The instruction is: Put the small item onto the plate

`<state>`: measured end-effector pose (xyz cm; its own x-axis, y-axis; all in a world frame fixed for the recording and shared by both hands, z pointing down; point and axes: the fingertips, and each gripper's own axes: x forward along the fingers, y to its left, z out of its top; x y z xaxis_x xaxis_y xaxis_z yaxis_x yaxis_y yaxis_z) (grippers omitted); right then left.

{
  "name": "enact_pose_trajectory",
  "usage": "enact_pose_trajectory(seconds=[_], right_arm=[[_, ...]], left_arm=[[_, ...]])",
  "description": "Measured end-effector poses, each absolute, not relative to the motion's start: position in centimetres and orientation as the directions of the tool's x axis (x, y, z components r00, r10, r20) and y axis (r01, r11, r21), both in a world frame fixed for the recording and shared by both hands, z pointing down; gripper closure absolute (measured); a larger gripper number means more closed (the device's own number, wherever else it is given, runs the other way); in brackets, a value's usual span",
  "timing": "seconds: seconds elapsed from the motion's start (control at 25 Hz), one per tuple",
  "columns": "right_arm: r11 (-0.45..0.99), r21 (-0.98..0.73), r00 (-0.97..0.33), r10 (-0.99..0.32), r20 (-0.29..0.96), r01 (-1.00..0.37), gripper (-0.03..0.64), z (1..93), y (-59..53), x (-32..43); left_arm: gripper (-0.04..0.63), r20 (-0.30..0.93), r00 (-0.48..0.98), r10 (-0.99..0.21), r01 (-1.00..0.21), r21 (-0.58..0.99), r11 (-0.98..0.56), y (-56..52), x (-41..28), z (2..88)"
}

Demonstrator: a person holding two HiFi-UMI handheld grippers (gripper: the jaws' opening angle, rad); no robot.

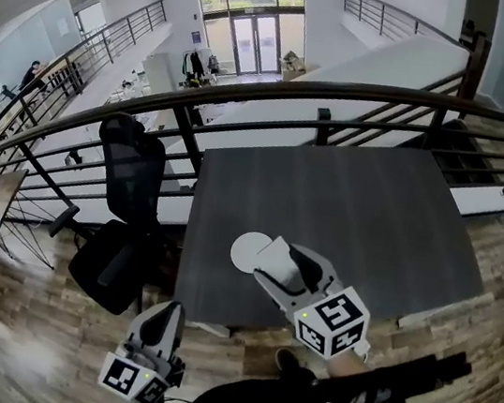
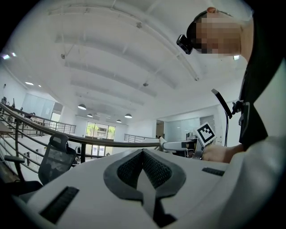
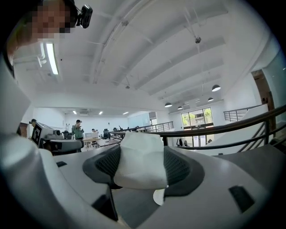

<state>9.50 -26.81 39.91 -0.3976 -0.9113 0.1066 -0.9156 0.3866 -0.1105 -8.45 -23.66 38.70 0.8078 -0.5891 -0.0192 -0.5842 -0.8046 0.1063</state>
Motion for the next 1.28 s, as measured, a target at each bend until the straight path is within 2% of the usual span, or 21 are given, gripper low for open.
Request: enact_pose_trajectory(seconds=[0.16,0.84,1.28], right_arm=[[0.416,-0.077,-0.422,-0.899,0.120,-0.906,0.307,40.7,-29.3,10.6],[0.510,-0.145,-0.530,-0.825,0.195,-0.848,0.307,45.1,-37.7,12.2],[0.530,-0.140,-0.548,-0.797,0.254,-0.836,0.307,49.5,-42.3,12.8]], left_arm=[[0.591,-0.010,0.782,-0.623,-0.620,0.093,-0.779,-24.8,-7.6,38.5],[0.591,0.020,0.661,-0.750,-0.750,0.068,-0.658,-27.7,-7.0,38.4],[0.591,0.040,0.583,-0.812,-0.812,0.059,-0.580,-28.7,-6.6,37.9]])
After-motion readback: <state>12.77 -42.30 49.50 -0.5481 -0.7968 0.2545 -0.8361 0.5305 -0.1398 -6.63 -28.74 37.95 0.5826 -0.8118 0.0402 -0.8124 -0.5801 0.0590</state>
